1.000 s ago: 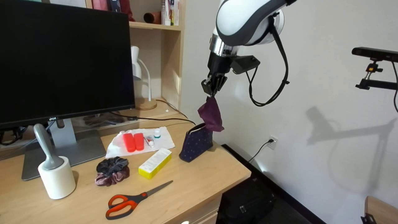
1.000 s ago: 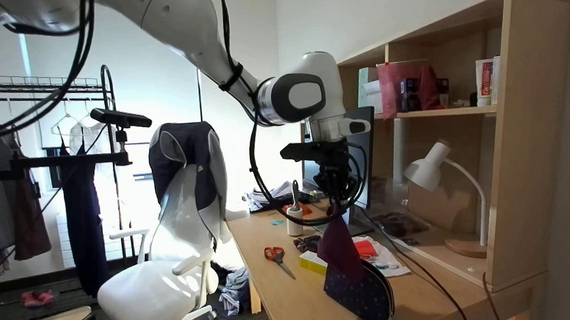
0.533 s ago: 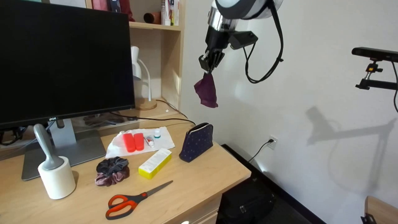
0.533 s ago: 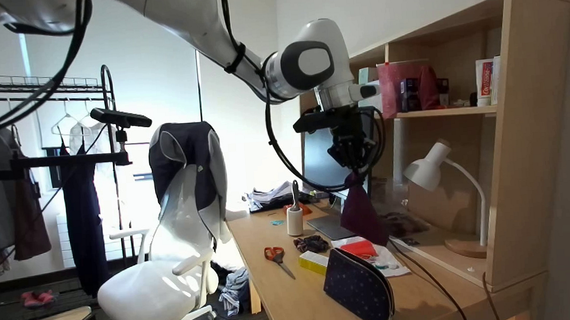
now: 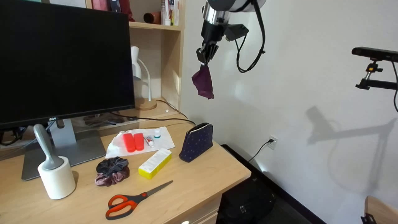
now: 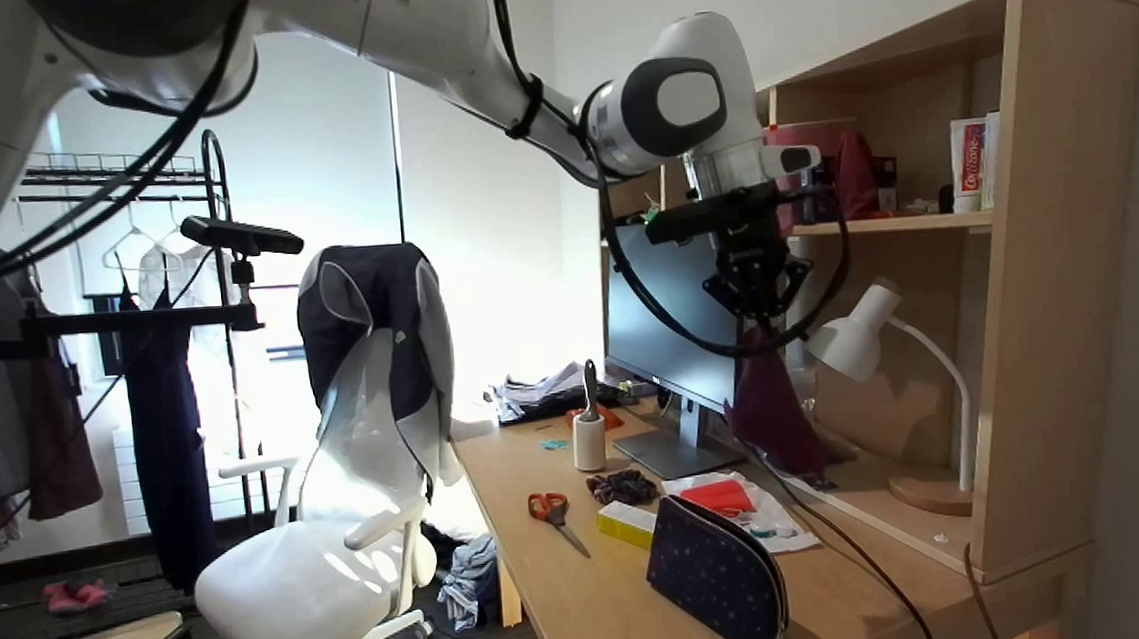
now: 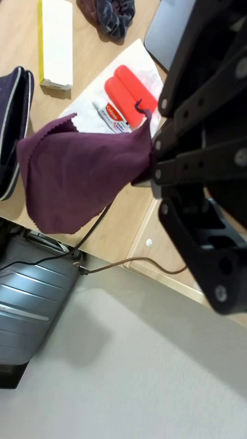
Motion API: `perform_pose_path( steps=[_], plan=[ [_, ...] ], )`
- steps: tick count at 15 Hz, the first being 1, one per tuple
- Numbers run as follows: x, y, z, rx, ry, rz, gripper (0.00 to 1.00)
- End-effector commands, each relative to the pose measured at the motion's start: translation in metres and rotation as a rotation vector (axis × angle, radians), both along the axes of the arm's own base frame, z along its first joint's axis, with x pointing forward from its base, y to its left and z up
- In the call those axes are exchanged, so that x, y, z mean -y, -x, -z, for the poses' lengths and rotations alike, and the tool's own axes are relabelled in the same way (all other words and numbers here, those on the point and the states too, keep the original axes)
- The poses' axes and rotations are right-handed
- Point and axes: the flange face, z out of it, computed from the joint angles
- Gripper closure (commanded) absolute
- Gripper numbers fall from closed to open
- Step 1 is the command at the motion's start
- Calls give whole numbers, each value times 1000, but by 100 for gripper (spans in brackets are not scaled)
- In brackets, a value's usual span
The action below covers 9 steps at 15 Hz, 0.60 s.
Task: Move the purple cloth to the right of the white cloth
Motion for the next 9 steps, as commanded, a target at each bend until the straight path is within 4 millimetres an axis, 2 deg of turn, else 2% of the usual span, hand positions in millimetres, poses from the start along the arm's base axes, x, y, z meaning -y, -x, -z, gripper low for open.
perform_pose_path(
  steps=[1,2,3,5,9],
  plan=[
    [18,-40,35,-46,-21,-68,100],
    [20,-47,50,-57,-21,-76,100],
    [14,-27,35,-42,4,-36,100],
    [16,-33,51,-54,4,-36,99],
    [16,-31,43,-44,-7,-43,100]
  ],
)
